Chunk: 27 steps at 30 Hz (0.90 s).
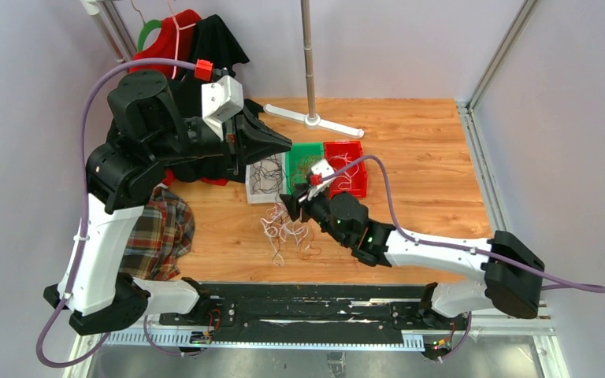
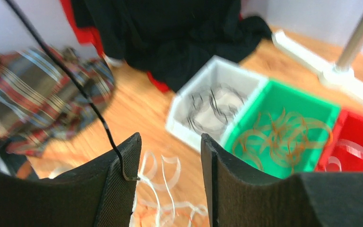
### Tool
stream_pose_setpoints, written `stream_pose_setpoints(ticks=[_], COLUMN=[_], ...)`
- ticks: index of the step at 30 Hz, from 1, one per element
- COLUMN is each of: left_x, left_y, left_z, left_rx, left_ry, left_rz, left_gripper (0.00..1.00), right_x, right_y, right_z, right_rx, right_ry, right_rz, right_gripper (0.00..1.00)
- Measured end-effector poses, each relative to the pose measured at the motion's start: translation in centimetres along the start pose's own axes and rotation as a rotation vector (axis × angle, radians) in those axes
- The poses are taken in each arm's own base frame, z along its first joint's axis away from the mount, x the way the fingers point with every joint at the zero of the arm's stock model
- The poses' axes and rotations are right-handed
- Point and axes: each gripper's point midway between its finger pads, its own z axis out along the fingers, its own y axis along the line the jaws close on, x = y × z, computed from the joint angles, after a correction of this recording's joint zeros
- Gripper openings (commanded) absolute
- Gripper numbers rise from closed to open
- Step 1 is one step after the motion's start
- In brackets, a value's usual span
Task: Untangle the cables
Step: Untie the cable.
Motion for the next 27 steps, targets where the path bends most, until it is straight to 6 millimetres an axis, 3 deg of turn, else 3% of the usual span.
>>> stream_pose_setpoints(ticks=[5, 8, 16, 23, 27], left_x=[-1.0, -1.8, -4.1, -8.1, -9.2], left_y=[0.1, 0.2, 0.9, 3.2, 4.0], left_z=[-0.3, -0.8, -2.0, -3.7, -4.7], left_rx=[-0.017, -0.04, -0.122, -0.283, -0.36], left_ry=[-0.015, -0.027, -0.055, -0.118, -0.142], left_rz=[0.025, 0.053, 0.143, 0.298, 0.353], left_gripper=[0.0, 0.0, 0.0, 0.0, 0.0], right_x=[8.5, 11.2, 11.3, 14.3, 14.1], right_y=[-3.0, -4.4, -6.0, -8.3, -9.4], right_z=[-1.9, -3.3, -5.7, -9.9, -11.6], right_rx=[0.102, 0.153, 0.206, 0.257, 0.293], right_ry=[0.129, 0.171, 0.114, 0.168, 0.156], right_rz=[-0.017, -0.02, 0.053, 0.062, 0.071], right_gripper=[0.47, 0.46, 0.46, 0.46, 0.45])
